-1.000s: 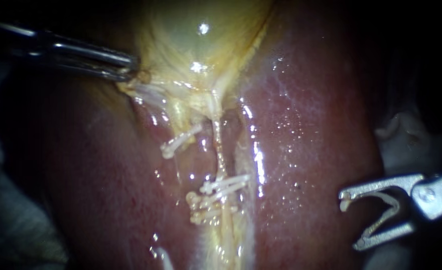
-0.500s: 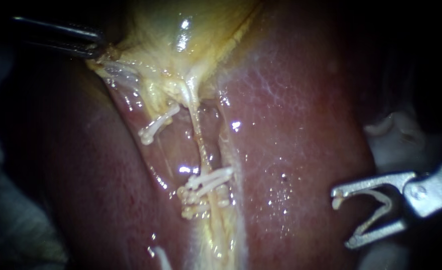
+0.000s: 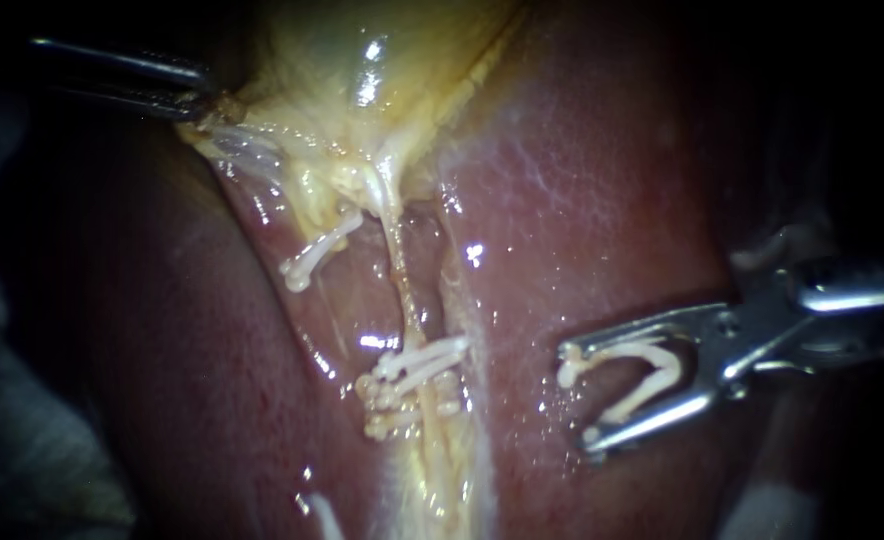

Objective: Clipping third clip right tube

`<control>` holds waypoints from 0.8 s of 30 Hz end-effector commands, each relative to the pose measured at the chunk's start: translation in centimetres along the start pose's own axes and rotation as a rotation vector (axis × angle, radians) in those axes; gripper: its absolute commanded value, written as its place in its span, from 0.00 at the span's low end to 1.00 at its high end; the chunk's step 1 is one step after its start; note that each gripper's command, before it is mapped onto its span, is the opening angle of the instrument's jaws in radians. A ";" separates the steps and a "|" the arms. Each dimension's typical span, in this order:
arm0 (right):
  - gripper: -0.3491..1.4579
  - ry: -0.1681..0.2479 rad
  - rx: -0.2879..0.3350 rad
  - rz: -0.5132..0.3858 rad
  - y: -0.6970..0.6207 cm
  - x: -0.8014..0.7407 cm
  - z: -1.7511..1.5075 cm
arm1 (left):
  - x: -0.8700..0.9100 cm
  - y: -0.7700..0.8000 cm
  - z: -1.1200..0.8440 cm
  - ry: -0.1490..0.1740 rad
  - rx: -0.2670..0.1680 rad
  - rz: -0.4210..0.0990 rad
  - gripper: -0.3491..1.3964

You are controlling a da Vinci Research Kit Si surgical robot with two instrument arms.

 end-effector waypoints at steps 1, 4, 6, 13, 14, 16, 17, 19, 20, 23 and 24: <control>0.45 0.006 0.002 0.026 0.04 0.02 0.04 | 0.00 0.00 0.00 -0.001 0.000 0.000 0.00; 0.45 0.035 0.003 0.099 0.16 0.07 0.14 | 0.00 0.01 0.00 0.000 0.001 -0.001 0.00; 0.45 0.054 0.006 0.111 0.24 0.11 0.20 | 0.00 0.01 0.00 0.000 0.001 -0.001 0.00; 0.46 0.093 -0.046 0.135 0.60 0.20 0.32 | 0.00 0.02 0.00 0.000 0.001 -0.001 0.00; 0.46 0.095 -0.052 0.137 0.65 0.20 0.33 | 0.00 0.02 0.00 0.000 0.001 -0.001 0.00; 0.46 0.101 -0.066 0.139 0.76 0.21 0.34 | 0.00 0.03 0.00 -0.001 -0.001 -0.001 0.00; 0.46 0.102 -0.069 0.139 0.81 0.21 0.35 | 0.00 0.03 0.00 -0.001 -0.001 -0.001 0.00; 0.46 0.105 -0.075 0.151 0.92 0.18 0.37 | 0.00 0.03 0.00 -0.001 -0.001 -0.001 0.00; 0.46 0.105 -0.077 0.156 0.95 0.17 0.38 | 0.00 0.03 0.00 -0.001 -0.001 -0.001 0.00; 0.46 0.105 -0.083 0.161 1.05 0.07 0.46 | 0.00 0.03 0.01 -0.001 -0.001 -0.001 0.00; 0.46 0.105 -0.084 0.164 1.07 0.04 0.49 | 0.00 0.03 0.01 -0.001 -0.001 -0.001 0.00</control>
